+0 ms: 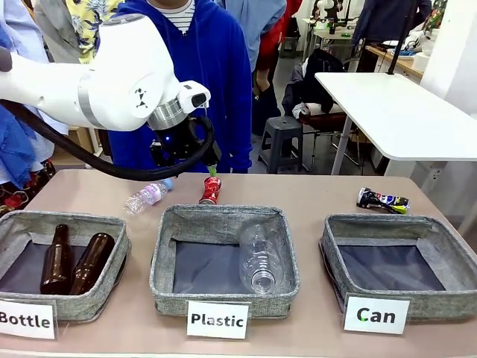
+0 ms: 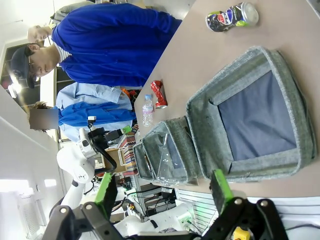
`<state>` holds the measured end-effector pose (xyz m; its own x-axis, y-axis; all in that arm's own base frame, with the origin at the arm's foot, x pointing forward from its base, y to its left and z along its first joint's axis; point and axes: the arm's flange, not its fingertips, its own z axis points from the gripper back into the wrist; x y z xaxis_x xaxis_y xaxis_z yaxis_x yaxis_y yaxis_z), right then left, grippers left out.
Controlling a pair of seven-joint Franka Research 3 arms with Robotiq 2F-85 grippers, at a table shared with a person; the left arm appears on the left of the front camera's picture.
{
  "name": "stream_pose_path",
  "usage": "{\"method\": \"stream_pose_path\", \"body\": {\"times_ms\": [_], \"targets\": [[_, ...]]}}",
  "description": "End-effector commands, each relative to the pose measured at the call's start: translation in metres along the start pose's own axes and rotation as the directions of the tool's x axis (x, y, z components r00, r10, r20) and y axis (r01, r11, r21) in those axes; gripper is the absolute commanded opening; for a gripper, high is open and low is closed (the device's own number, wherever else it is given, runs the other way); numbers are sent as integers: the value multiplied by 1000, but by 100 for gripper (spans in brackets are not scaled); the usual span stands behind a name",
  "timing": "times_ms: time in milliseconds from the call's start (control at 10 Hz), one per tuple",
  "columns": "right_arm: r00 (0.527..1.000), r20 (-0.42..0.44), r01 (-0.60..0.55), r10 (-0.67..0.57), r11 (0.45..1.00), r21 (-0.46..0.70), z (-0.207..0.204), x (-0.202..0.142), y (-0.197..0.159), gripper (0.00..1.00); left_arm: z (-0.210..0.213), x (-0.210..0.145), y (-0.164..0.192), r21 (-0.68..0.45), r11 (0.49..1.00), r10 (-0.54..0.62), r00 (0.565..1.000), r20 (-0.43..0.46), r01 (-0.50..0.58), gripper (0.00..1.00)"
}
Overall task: Sort the can waste into the basket.
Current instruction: Pick up the can waste from the table and place it in the right Fabric basket.
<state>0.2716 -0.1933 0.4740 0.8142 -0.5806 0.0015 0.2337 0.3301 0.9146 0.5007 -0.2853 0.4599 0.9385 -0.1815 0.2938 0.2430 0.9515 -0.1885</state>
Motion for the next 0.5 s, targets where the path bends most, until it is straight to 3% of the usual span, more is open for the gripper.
{"method": "stream_pose_path", "body": {"times_ms": [0, 200, 300, 400], "targets": [[1000, 7, -22, 21, 999, 28, 0, 2, 0, 100, 1, -3, 1, -13, 1000, -19, 1000, 22, 20, 100], [1000, 7, -22, 21, 999, 28, 0, 2, 0, 100, 0, 0, -2, -2, 1000, -4, 1000, 4, 4, 100], [1000, 7, -22, 21, 999, 28, 0, 2, 0, 100, -11, 7, -6, 39, 989, 143, 986, 84, -146, 100], [1000, 7, -22, 21, 999, 28, 0, 2, 0, 100, -23, 10, -14, 34, 976, 213, 973, 93, -217, 100]]}}
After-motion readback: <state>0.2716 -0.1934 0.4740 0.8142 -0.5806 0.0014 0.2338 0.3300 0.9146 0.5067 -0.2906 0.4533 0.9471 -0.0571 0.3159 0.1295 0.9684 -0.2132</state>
